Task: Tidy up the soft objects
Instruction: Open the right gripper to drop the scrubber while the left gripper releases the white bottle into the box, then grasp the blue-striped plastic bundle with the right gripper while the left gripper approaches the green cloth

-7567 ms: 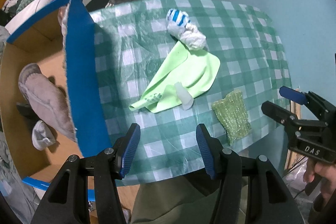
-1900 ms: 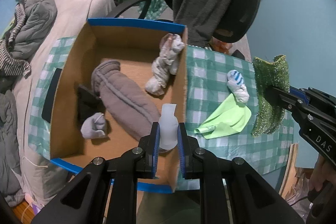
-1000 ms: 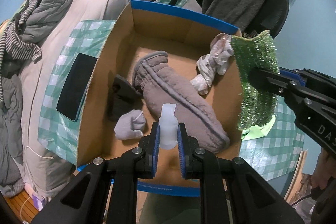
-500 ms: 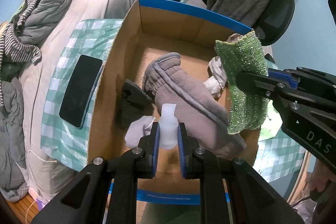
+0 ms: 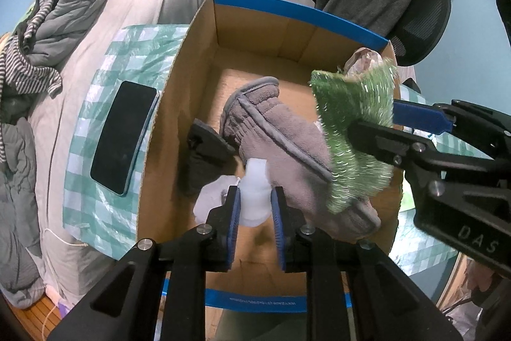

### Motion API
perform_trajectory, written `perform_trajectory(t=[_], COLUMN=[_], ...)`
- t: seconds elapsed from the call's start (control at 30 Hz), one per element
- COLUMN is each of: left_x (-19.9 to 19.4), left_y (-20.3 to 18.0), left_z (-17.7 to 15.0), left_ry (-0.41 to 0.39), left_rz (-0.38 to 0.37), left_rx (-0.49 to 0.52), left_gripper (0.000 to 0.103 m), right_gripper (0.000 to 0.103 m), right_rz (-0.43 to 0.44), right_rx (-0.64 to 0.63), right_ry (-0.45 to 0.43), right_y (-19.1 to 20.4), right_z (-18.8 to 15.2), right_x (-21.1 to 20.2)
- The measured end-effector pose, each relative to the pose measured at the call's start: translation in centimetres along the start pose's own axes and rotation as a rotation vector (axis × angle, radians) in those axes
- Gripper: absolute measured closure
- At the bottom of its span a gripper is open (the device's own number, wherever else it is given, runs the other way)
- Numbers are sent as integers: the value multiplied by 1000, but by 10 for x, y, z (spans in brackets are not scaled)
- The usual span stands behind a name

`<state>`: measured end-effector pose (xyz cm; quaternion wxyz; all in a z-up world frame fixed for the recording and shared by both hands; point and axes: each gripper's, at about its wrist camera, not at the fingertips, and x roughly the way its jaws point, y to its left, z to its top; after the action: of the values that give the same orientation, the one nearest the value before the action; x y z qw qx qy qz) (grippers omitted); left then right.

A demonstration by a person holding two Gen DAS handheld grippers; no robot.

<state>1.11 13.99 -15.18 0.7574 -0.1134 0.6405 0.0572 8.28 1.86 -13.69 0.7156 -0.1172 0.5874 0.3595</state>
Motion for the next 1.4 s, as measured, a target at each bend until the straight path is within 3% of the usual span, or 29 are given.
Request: perform_trajectory(t=[0.17, 0.63, 1.4], left_x=[-5, -17, -2], left_y=[-5, -45, -142], left_z=[0, 5, 17], left_ry=[-18, -44, -29], left_rz=[10, 1, -21], left_rx=[1, 31, 138], left_gripper=[68, 67, 66], right_gripper=[54, 44, 40], right_rz=[-17, -47, -111], right_rx=[1, 42, 164], right_ry=[-4, -35, -30], right_y=[-7, -43, -140], right_z=[-4, -17, -68], right_x=[-3, -28, -61])
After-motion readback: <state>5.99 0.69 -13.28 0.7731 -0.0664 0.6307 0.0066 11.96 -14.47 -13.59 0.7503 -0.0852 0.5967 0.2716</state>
